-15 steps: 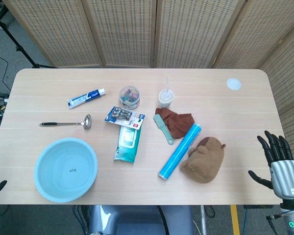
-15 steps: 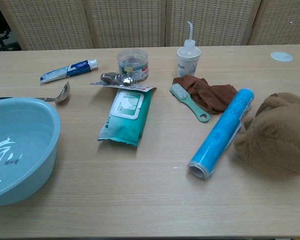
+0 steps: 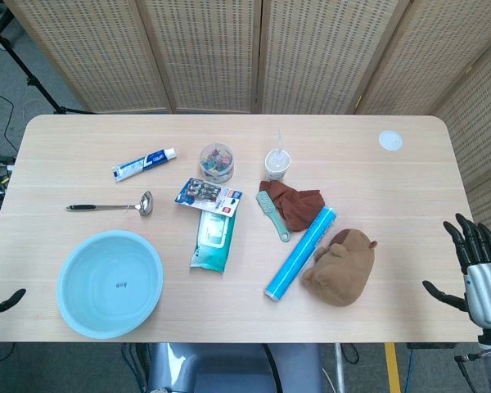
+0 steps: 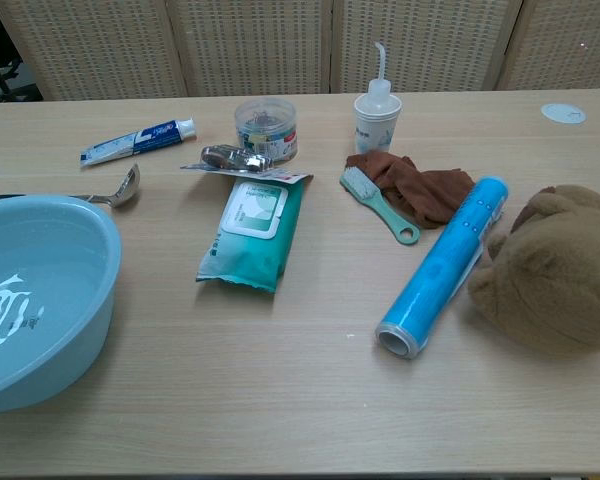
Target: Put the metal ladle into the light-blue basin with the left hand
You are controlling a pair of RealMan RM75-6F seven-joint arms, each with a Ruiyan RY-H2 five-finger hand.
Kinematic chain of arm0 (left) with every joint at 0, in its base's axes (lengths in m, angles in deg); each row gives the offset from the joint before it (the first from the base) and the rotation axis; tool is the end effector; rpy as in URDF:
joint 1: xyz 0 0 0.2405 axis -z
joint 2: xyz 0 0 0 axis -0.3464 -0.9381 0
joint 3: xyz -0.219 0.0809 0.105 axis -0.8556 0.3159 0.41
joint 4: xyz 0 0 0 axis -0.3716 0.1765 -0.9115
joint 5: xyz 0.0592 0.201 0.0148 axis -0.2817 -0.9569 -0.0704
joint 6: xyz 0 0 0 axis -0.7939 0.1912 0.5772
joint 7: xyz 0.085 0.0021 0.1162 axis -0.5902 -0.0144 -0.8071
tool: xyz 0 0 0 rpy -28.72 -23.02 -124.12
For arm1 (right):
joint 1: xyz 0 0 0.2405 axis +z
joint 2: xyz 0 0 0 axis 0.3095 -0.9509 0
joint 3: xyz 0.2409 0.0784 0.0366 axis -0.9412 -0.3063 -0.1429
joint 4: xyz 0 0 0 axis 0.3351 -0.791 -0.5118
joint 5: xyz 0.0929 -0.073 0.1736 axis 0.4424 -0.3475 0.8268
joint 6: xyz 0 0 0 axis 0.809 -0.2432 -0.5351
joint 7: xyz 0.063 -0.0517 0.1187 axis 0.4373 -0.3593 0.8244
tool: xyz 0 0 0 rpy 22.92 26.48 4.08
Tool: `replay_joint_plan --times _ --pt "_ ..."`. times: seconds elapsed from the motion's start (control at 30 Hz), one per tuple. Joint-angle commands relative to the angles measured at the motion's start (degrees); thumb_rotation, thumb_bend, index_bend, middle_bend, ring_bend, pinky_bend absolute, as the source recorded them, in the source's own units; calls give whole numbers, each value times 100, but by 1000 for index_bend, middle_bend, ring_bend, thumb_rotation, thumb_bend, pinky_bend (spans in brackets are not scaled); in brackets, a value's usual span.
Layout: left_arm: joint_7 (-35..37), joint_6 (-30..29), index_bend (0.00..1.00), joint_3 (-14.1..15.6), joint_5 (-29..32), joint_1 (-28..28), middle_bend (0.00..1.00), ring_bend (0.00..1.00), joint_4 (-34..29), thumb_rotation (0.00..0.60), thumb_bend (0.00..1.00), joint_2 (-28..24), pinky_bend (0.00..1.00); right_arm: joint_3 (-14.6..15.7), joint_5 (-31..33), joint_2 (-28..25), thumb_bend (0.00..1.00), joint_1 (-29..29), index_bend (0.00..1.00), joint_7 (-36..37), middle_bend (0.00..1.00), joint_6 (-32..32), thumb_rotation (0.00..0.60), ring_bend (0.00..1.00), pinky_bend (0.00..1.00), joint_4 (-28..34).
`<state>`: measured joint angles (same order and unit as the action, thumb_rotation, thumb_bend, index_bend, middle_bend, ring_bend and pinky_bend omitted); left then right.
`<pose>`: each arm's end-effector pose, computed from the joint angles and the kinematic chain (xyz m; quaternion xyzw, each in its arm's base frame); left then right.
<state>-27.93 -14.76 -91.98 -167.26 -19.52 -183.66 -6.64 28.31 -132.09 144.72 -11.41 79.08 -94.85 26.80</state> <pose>-0.2931 0.1621 0.1900 -0.5620 -0.3748 -0.4300 0.5989 -0.2920 -0.1882 0.1838 0.5684 -0.3483 0.4874 0.5640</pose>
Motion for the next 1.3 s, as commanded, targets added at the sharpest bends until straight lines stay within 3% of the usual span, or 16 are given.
replay_joint_plan --times 0.03,0.07,0.13,0.23,0.3,0.47,0.6,0.9,1.3 --pt "485 804 0 -498 280 753 343 361 339 600 0 68 305 -4 -15 18 0 12 0 -4 0 82 600 0 0 -5" --pt "600 934 0 -556 313 872 441 438 424 600 0 93 365 -7 -17 21 0 11 0 4 0 98 600 0 0 -5" --pt "759 1339 0 -712 452 1208 704 673 564 600 0 182 584 -21 9 31 0 7 0 1 0 134 600 0 0 -23" --pt "389 1928 0 -879 782 1661 884 853 769 600 0 345 816 -60 54 71 0 12 0 -56 0 189 600 0 0 -82" --pt "75 2450 0 -949 1135 1957 928 897 828 600 0 394 865 -86 91 97 0 18 0 -67 0 235 600 0 0 -113" --pt "-694 3580 12 -1071 2108 2642 970 938 1435 600 0 708 896 -141 191 160 0 26 0 -146 0 331 600 0 0 -195" --pt "-823 4350 129 -1143 2826 3138 980 946 2379 600 0 1237 897 -166 295 178 0 10 0 -217 0 425 600 0 0 -234" --pt "-730 5207 317 -1017 3139 3672 985 947 3958 600 5 2063 897 -194 393 219 0 -1 0 -327 0 552 600 0 0 -287" --pt "-241 6163 346 -887 3187 4052 985 947 6049 600 125 3207 897 -324 736 327 0 55 0 -402 0 851 600 0 0 -472"
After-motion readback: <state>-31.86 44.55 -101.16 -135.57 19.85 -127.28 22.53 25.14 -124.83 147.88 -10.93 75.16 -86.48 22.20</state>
